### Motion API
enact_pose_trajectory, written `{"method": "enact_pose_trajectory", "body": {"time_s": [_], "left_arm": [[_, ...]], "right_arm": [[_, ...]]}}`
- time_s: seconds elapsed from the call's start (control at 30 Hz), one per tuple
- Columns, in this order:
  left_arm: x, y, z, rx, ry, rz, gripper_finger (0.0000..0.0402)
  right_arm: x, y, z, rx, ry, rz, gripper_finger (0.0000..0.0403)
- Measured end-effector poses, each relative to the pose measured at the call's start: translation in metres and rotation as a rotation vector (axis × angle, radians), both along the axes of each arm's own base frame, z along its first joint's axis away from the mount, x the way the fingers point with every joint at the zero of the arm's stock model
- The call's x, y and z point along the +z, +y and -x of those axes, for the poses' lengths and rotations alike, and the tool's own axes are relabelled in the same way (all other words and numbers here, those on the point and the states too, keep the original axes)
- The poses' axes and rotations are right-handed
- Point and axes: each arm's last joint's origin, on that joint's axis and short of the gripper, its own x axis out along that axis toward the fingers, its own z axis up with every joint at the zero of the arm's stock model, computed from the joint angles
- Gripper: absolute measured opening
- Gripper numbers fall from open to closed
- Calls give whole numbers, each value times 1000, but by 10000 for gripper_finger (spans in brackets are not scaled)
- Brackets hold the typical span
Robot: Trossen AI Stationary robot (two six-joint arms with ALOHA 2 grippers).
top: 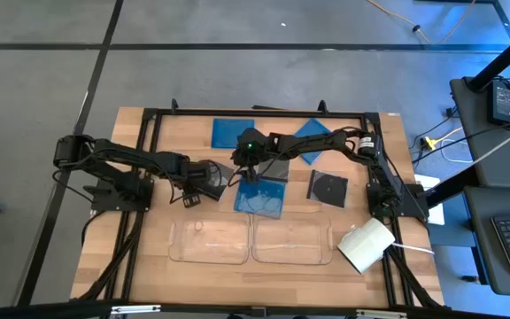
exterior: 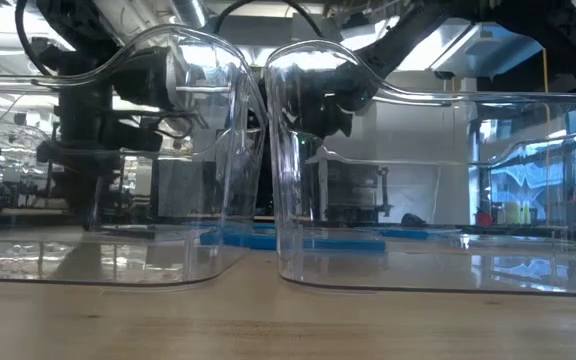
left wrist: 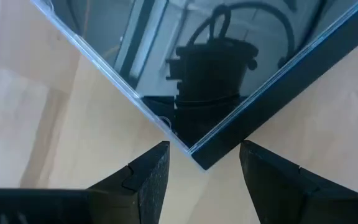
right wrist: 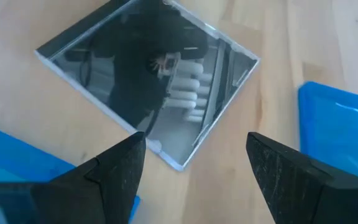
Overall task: Pick & place jewel cases by type
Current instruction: Put the left black CD case into the left transparent bin
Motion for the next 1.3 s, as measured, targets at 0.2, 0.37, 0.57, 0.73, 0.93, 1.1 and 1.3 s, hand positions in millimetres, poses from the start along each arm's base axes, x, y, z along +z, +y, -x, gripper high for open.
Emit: {"method": "enact_pose_trajectory", "body": {"time_s": [0.2, 0.37, 0.57, 0.73, 0.93, 1.1, 1.3], "left_arm": [[1, 3, -4, -49, -24, -106, 192], [1, 4, -4, -52, -21, -125, 192], [3, 6, -8, -40, -63, -174, 192], [5, 10, -15, -54, -129, -209, 192], [6, 15, -16, -75, -139, -225, 192], [6, 19, -15, -43, -138, -228, 192], [6, 19, -15, -61, -145, -186, 192]], "right_arm": [[-15, -4, 0, -1, 33, -13, 284], [-28, -12, 2, -18, 59, -23, 284], [-30, -20, 5, -32, 70, -35, 284], [-30, -22, 6, -29, 74, -57, 284], [-21, -25, 2, -55, 125, -50, 284], [-12, -32, 3, -25, 170, -57, 284], [-18, -29, 3, 2, 190, -48, 284]]}}
